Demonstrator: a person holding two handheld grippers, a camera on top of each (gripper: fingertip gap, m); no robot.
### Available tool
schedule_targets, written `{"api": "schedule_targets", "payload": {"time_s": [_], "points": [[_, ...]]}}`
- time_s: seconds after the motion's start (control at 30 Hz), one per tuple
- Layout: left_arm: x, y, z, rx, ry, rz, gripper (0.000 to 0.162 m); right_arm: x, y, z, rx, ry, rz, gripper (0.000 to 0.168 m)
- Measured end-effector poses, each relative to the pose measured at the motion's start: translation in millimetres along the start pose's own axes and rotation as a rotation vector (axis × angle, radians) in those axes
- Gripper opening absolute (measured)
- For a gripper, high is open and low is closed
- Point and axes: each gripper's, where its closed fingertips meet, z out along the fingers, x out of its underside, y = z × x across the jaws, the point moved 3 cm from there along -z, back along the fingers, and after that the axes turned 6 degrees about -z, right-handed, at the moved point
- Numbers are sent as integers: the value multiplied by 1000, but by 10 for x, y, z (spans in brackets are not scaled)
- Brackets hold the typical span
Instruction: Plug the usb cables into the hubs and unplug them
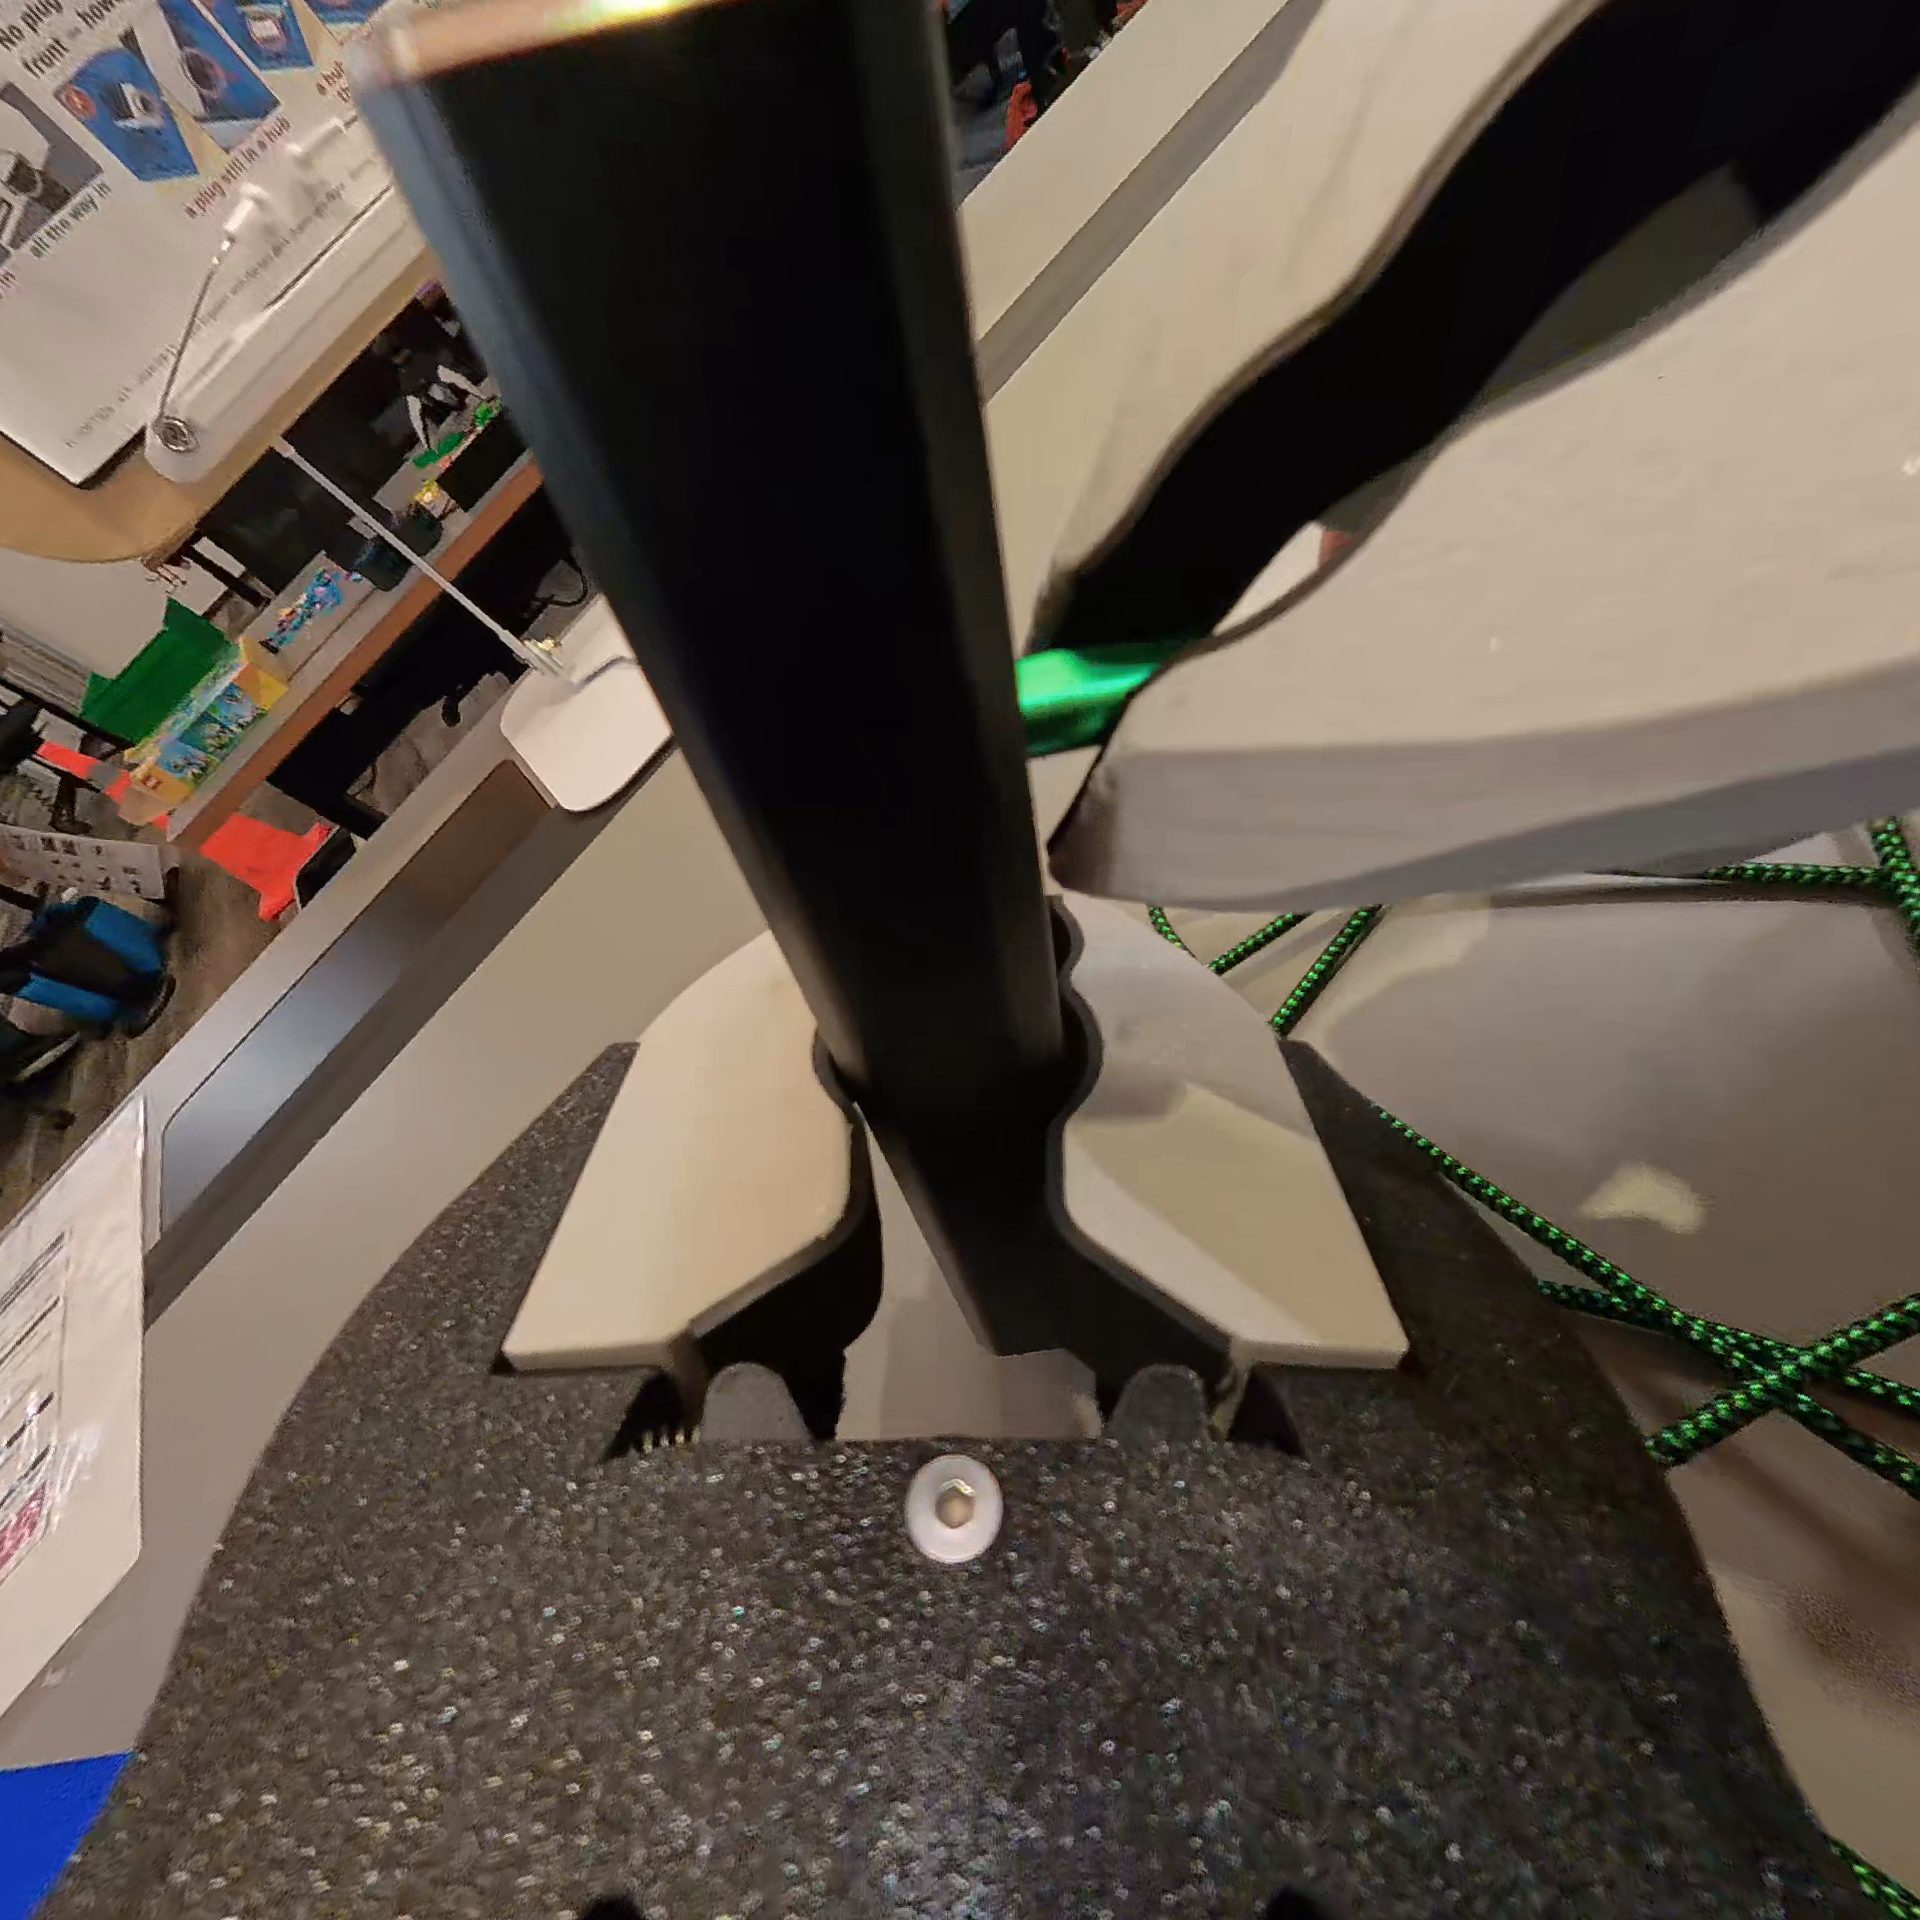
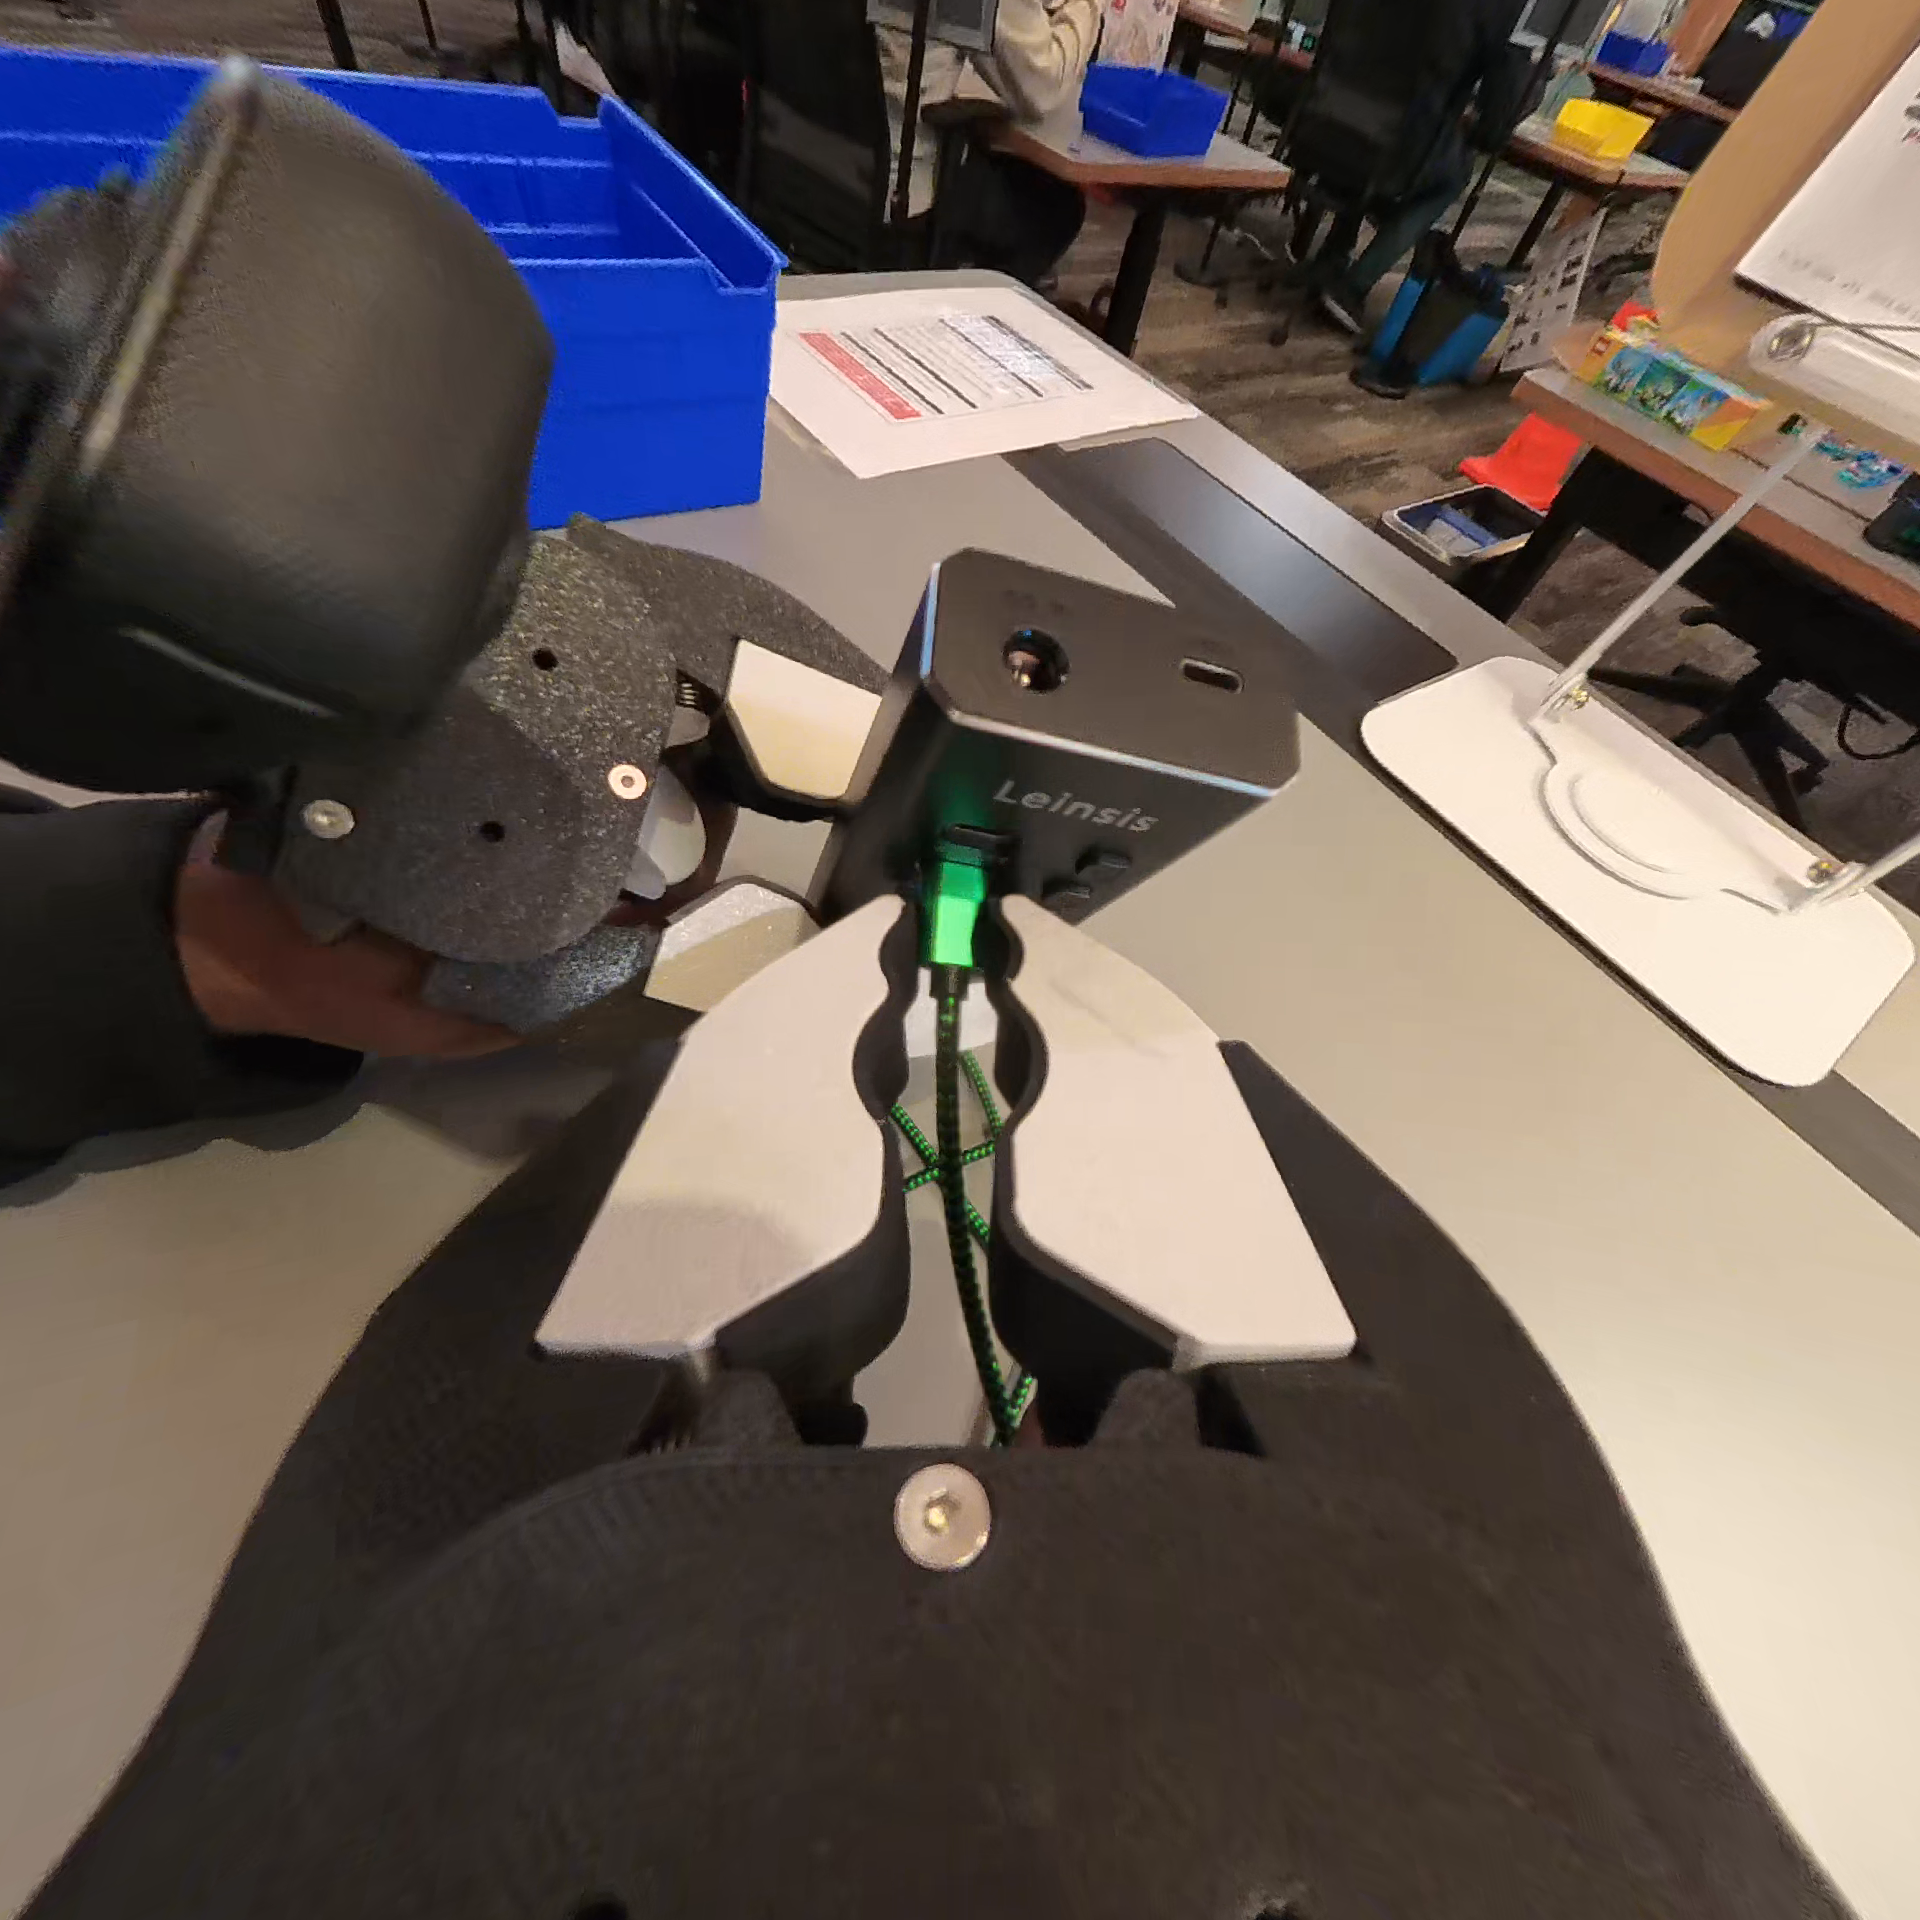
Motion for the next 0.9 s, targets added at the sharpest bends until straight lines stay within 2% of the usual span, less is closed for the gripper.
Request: {"api": "schedule_targets", "payload": {"time_s": [0.17,0.3,0.4,0.53,0.6,0.67,0.7,0.77,0.8,0.9], "points": [[14,87,-21,-49,10,27,30,-20,45,21,-15,12,11,10],[-12,63,-53,65,-39,-101,31,-30,21,-8,3,-9,-85,11],[-31,86,-39,61,-28,-153,32,28,-82,1,-9,-13,74,10],[-7,40,-15,102,-31,-290,32,-40,12,11,59,-68,47,10],[-9,40,-15,104,-24,-298,32,-4,-46,19,73,-67,94,10],[-23,51,-9,72,-13,-255,31,41,-137,34,157,-25,63,9],[-12,62,-3,86,-13,-286,31,39,-126,43,150,-28,96,10],[-1,80,-24,127,-44,-335,32,-49,-20,49,29,-116,164,10],[-7,88,-44,121,-48,-321,32,-67,1,39,10,-145,137,10],[-13,72,-33,104,-23,-305,31,24,-109,42,68,-74,81,9]]}}
